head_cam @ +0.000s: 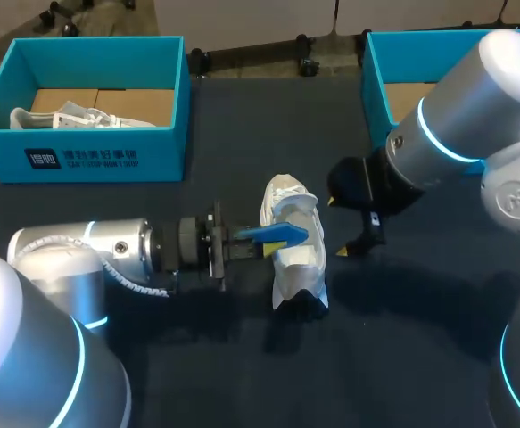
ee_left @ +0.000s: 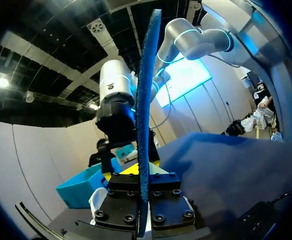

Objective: Take the shoe out of the shoebox, open the shoe tongue, remove and reinsert the insole, then place the shoe into the shoebox

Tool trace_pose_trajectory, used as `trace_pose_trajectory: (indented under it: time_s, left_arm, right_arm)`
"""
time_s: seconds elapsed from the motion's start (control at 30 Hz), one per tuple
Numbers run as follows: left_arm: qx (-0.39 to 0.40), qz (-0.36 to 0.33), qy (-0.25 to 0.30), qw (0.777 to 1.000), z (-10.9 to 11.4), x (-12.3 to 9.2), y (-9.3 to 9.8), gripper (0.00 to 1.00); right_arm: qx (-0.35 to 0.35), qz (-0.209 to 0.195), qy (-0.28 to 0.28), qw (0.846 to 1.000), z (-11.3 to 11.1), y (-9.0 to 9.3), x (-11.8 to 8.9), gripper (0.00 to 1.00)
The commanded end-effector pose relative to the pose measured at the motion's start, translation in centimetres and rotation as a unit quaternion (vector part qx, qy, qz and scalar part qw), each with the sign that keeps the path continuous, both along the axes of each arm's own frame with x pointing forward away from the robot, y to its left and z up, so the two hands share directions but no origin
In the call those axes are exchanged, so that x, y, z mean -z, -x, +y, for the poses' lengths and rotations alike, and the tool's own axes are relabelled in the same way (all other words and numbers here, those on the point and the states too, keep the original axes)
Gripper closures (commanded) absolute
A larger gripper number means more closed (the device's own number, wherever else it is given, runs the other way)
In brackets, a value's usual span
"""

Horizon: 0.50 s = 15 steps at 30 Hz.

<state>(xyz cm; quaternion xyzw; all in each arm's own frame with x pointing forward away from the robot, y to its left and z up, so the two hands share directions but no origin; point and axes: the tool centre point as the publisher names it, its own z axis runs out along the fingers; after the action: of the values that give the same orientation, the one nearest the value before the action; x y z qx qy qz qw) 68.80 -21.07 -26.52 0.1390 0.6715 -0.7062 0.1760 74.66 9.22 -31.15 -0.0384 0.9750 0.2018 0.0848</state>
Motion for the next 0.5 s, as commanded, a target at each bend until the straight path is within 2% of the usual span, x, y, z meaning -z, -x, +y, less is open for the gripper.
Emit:
trace_pose_trajectory:
  time_s: [0.03, 0.27, 0.5]
  left_arm:
    - [-0.003, 0.001, 0.003, 1.000, -1.0, -0.2, -0.1, 1.00]
    - [-0.001, 0.007, 0.011, 1.000, -1.8, -1.1, 0.3, 1.00]
    - [0.004, 0.012, 0.008, 1.000, -2.5, -0.3, 0.2, 1.00]
  right_arm:
    - [0.001, 0.001, -0.003, 1.000, -0.4, -0.1, 0.2, 0.00]
    - [0.006, -0.001, -0.004, 1.000, -1.0, 0.0, 0.0, 0.00]
    - [0.004, 0.002, -0.004, 1.000, -1.2, -0.1, 0.3, 0.00]
